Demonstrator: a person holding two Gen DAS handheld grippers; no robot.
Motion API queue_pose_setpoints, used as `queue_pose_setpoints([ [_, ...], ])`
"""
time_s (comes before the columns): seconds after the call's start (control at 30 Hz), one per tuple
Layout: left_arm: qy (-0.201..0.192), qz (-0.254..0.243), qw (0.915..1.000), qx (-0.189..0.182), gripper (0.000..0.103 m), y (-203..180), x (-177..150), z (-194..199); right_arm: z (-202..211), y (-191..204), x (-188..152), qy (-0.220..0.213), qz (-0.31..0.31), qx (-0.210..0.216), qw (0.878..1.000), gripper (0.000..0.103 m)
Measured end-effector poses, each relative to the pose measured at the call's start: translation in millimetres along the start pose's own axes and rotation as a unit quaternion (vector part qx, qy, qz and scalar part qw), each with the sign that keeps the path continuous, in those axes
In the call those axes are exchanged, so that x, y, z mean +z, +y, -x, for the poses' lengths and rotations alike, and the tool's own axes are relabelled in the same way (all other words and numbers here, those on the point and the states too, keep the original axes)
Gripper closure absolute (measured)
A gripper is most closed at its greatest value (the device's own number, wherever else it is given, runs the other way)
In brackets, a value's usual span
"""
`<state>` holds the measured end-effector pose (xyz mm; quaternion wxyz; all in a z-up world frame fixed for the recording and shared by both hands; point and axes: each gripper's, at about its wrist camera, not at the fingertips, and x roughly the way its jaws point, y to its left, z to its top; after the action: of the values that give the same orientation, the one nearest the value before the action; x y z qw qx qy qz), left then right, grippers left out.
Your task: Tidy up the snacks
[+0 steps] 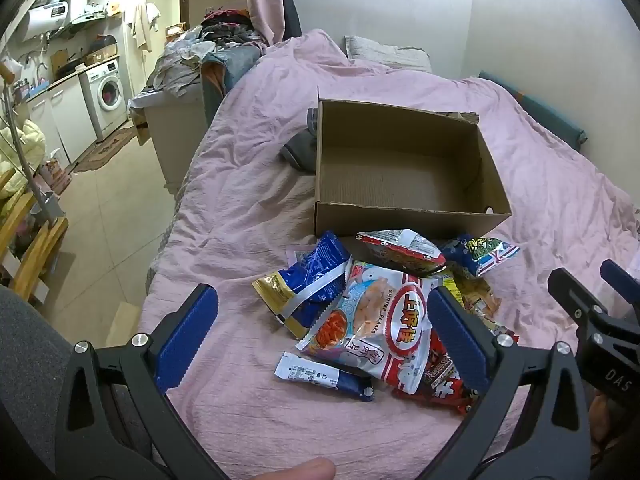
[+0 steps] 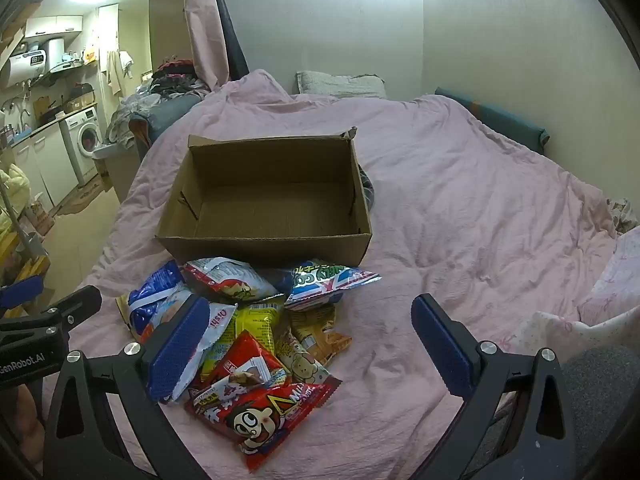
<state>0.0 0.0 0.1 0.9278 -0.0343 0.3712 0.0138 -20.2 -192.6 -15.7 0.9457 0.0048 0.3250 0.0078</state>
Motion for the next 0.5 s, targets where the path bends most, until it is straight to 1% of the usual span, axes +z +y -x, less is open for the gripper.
queue_pose_setpoints([
  [0.5, -0.002, -0.002, 1.0000, 0.001, 0.000, 0.3, 0.4, -1.0, -0.1, 0.4, -0.3, -0.001, 0.002, -0.002, 1.000, 0.000],
])
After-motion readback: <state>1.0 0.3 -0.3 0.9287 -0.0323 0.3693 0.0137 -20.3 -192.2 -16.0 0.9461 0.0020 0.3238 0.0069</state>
